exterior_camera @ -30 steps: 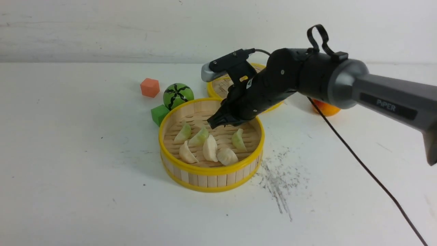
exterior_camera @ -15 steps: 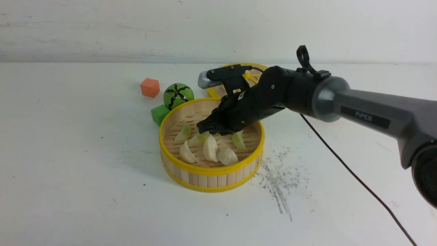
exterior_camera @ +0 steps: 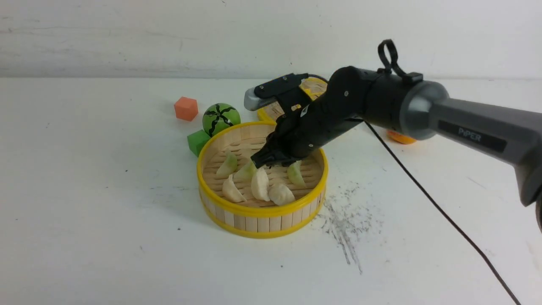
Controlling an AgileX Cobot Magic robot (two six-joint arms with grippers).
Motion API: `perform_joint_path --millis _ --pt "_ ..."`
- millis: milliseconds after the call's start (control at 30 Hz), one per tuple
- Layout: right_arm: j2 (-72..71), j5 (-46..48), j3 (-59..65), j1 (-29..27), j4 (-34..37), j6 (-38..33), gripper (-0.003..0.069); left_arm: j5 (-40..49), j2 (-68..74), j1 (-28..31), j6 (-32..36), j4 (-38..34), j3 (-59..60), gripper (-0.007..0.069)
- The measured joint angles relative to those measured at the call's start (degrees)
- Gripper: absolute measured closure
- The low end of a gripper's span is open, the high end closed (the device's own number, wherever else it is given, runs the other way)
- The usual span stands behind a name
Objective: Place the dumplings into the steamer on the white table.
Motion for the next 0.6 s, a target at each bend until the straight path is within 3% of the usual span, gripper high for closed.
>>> perform_joint_path --millis 167,300,467,600 --pt "-1.2 1.6 0.0 -0.9 -5.4 4.5 0.0575 0.0 0.0 0.0 0.0 0.0 0.0 0.05" --pt "-0.9 5.2 0.0 -1.8 -12.2 11.4 0.0444 0.0 0.0 0.0 0.0 0.0 0.0 0.05" --pt "1.0 5.3 0.0 -2.0 -13.1 14.0 0.0337 0.0 0.0 0.0 0.0 0.0 0.0 0.0497" --pt "2.7 3.6 0.0 -2.0 -10.6 14.1 0.0331 0.0 0.0 0.0 0.0 0.0 0.0 0.0497"
